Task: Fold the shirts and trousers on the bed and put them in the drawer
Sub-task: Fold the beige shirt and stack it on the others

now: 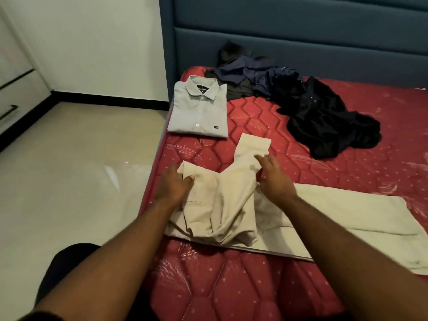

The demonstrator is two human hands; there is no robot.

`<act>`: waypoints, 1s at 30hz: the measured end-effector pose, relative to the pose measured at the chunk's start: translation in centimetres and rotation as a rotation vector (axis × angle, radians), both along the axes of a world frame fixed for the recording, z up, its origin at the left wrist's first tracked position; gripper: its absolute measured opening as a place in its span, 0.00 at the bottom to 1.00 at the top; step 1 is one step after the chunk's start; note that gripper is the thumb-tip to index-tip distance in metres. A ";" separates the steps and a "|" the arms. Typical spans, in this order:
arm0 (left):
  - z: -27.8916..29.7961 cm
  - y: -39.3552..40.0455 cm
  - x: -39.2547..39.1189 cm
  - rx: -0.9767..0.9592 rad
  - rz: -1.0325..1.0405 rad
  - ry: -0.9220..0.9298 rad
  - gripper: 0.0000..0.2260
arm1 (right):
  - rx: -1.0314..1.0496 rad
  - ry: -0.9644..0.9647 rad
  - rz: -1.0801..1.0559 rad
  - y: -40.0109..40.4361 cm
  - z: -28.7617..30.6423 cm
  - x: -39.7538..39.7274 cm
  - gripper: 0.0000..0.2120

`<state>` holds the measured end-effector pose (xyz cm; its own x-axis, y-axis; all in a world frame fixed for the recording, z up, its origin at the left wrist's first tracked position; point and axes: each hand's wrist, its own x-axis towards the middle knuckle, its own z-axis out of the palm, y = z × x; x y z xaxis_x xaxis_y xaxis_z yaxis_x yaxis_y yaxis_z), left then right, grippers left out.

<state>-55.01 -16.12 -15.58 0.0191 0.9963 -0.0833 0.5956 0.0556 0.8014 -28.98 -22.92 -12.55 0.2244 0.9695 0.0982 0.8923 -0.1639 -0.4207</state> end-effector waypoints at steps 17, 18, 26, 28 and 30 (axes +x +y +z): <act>2.8 -10.9 5.7 0.253 -0.873 0.251 0.33 | 0.690 0.822 -0.360 -7.8 7.3 3.9 0.06; 2.7 -11.1 5.7 0.344 -0.828 0.267 0.27 | 0.703 0.890 -0.383 -9.0 7.9 3.4 0.04; 5.9 -6.9 0.1 -0.071 -1.014 -0.022 0.15 | 0.561 -0.319 -0.476 -22.6 8.3 2.2 0.11; 5.4 -6.0 -0.5 -0.234 -1.025 0.006 0.15 | 0.520 -0.435 -0.437 -23.8 7.4 2.7 0.08; 4.0 -4.7 -0.1 -0.296 -0.894 0.050 0.13 | 0.472 -0.457 -0.437 -23.9 7.1 3.4 0.05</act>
